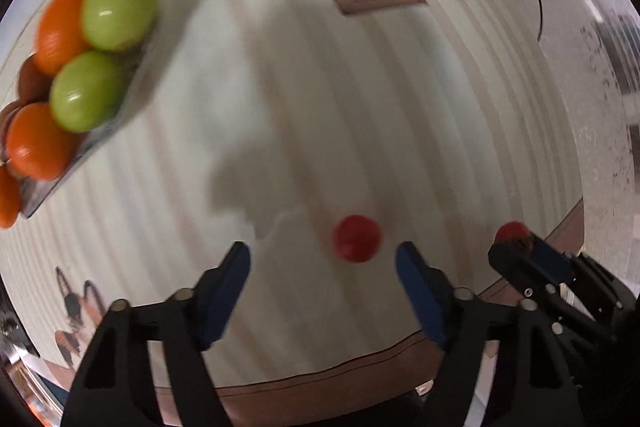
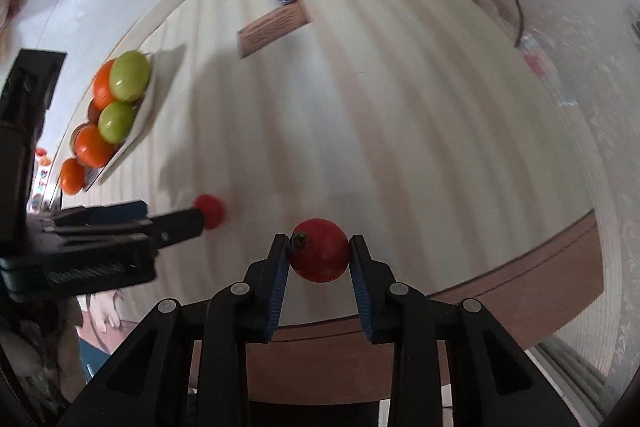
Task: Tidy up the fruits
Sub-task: 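Grasp a red cherry tomato with the right tool while the left tool grasps another, then carry both cherry tomatoes onto the floral plate and open both tools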
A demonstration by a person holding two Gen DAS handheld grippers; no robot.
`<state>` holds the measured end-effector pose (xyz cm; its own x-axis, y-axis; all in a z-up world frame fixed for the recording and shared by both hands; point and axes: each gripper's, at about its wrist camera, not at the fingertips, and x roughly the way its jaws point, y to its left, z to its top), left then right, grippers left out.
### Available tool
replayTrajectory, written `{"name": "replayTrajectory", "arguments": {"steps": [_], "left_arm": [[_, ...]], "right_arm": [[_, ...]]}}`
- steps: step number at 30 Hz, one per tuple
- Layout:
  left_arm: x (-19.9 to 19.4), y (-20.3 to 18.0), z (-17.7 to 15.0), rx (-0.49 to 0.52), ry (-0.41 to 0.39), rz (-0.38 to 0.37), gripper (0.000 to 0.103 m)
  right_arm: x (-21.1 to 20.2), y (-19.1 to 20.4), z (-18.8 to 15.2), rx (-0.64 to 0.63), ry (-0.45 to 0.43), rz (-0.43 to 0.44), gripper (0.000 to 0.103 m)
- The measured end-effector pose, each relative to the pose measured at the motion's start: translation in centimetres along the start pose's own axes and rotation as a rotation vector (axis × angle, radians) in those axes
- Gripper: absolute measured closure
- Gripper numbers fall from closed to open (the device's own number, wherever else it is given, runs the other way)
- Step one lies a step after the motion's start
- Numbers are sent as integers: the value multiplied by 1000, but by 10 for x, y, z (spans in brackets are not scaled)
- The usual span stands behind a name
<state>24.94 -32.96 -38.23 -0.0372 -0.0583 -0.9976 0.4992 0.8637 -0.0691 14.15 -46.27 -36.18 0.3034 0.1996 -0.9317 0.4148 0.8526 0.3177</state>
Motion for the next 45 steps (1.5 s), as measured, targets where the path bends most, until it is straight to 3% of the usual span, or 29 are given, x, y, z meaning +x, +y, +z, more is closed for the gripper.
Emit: {"name": "replayTrajectory", "arguments": {"steps": [2, 5, 8, 11, 20, 28, 33, 36, 41, 45], "left_arm": [[5, -8, 1, 16, 8, -4, 46], [12, -15, 3, 32, 18, -13, 66], [12, -16, 4, 37, 10, -16, 74], [11, -17, 6, 39, 6, -22, 80], [-3, -7, 9, 6, -45, -50, 80], [-49, 66, -8, -187, -155, -119, 80], [-82, 139, -29, -384, -233, -176, 80], [-95, 186, -41, -503, -258, -213, 80], [-101, 243, -40, -590, -256, -220, 80], [-101, 268, -33, -581, -216, -191, 80]], "right_arm": [[-2, -9, 1, 22, -7, 1, 70], [-2, -14, 1, 28, -12, -6, 70], [-1, -14, 1, 25, -15, -9, 70], [0, -11, 1, 14, -18, -13, 70], [-5, 3, 7, -13, -32, -12, 70], [-13, 37, 20, -74, -45, 33, 70], [-7, 93, 33, -184, -35, 116, 70], [10, 133, 42, -221, -5, 211, 70], [43, 200, 44, -263, 16, 360, 70], [68, 246, 40, -281, 13, 434, 70]]}}
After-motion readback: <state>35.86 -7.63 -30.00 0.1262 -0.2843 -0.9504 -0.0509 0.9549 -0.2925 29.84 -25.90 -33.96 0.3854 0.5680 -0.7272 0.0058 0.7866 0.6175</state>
